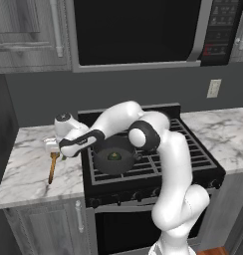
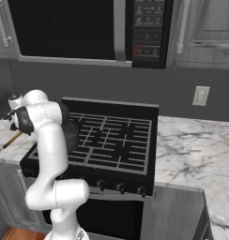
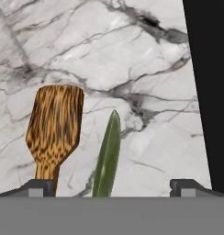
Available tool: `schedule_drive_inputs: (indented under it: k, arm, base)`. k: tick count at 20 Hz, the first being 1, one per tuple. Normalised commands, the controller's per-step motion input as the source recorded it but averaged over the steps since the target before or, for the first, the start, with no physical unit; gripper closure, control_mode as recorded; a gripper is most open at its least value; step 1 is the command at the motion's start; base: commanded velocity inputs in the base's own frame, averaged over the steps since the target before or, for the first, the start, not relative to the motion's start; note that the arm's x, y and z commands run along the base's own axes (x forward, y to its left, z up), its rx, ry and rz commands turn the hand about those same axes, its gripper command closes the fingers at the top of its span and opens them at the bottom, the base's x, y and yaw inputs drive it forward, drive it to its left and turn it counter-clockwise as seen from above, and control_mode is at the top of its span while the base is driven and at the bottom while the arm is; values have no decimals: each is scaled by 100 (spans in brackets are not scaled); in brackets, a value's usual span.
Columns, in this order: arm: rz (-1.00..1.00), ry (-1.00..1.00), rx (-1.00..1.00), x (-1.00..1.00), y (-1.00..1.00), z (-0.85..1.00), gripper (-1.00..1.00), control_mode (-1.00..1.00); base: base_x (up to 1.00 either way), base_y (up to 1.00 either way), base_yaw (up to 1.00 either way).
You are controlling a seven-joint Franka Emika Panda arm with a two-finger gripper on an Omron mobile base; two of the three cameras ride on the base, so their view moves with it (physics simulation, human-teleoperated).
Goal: Put the squash and lemon wedge in the pot. Retrieve the spatula and lightly stir the vegetables in the pot.
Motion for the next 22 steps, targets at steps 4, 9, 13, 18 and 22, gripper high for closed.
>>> schedule_drive_inputs:
  k: [4,9,13,18,22]
  arm:
    - [0,2,0,26,0,-10,-100,-100]
    - [0,4,0,16,0,-16,-100,-100]
    - [-1,5,0,1,0,-16,-100,-100]
    - [-3,5,0,4,0,-16,-100,-100]
    - [-3,3,0,8,0,-16,-100,-100]
  base:
    - [0,0,0]
    - [0,0,0]
    - [0,0,0]
    - [0,0,0]
    - [0,0,0]
